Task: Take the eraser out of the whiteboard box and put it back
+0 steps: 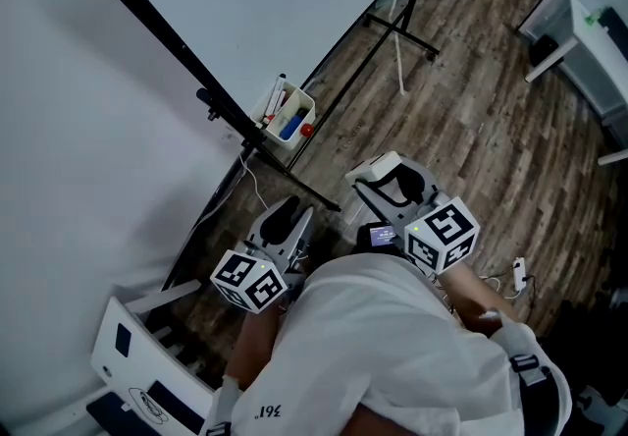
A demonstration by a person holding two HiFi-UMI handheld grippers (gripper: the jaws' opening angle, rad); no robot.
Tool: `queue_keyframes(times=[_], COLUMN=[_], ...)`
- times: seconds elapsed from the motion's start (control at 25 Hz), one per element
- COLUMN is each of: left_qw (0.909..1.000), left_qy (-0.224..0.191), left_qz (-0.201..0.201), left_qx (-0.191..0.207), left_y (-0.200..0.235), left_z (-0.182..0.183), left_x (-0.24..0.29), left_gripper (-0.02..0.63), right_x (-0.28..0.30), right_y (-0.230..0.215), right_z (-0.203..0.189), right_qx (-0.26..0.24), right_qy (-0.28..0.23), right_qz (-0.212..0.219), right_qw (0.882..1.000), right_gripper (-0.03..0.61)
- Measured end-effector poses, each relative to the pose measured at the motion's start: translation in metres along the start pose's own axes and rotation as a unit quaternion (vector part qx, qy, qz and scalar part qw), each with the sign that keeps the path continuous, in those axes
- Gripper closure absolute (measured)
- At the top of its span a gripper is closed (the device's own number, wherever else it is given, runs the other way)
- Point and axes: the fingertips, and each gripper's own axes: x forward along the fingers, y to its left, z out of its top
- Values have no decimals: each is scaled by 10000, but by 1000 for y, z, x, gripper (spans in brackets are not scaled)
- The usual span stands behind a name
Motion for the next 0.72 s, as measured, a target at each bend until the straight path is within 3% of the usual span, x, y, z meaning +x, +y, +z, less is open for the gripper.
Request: queue_keyframes(times=[0.72], left_qw=[9995], left_qy=[-211], left_qz=[120], left_qx=[197], left_y=[14], left_z=[24], left_x=[-4], left_gripper=[451], right_x=[9], right_y=[-3], right_z=[29], right_qx=[-293], right_qy=[-243], right_qz=[30], right_qw=[9993], right_gripper=[304])
